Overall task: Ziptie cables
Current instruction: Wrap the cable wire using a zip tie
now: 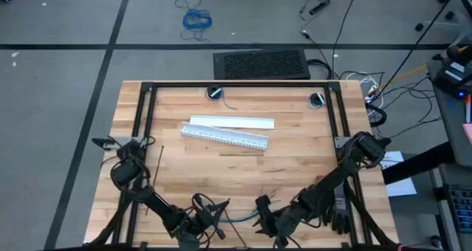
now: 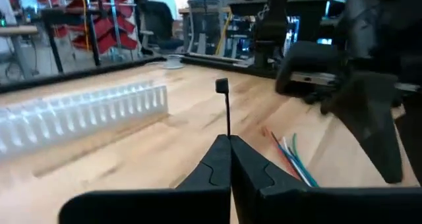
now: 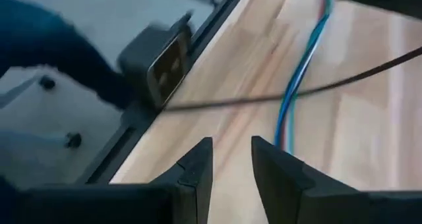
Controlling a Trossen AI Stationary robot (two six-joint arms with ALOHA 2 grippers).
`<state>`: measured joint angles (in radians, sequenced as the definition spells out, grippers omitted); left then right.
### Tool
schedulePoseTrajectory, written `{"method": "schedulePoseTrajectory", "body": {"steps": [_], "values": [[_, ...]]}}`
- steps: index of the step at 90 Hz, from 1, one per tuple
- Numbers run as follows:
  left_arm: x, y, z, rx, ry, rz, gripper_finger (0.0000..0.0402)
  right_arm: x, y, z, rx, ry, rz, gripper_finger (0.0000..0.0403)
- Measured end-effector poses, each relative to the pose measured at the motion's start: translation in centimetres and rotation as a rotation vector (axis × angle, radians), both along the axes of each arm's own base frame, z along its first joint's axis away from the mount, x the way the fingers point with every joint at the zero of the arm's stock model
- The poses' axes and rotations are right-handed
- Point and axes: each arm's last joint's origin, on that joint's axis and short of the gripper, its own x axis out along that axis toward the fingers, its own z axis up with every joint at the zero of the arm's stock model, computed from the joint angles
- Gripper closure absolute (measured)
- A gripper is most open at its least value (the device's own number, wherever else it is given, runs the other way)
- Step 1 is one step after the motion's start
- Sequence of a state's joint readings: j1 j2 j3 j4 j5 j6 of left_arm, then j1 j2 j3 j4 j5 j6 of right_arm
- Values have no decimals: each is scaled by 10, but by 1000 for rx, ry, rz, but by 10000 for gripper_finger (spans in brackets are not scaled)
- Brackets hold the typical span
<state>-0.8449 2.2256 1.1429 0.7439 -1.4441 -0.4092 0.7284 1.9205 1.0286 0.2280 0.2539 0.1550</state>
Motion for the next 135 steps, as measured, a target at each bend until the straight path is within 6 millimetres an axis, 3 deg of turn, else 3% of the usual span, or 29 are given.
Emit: {"method": "schedulePoseTrajectory", "body": {"steps": [41, 69, 90, 111, 135], "values": [[41, -22, 2, -74, -67, 35, 402, -31, 31, -6, 53, 68, 71, 305], [56, -36, -5, -87, -79, 35, 402, -28, 51, -38, 111, -27, 122, 305], [58, -37, -4, -90, -83, 41, 402, -30, 79, -51, -128, -191, 278, 305], [63, -32, -5, -112, -93, 47, 402, -11, 105, -52, -364, -260, 263, 305], [63, -32, -6, -107, -87, 45, 402, -2, 116, -48, -428, -302, 280, 305]]}}
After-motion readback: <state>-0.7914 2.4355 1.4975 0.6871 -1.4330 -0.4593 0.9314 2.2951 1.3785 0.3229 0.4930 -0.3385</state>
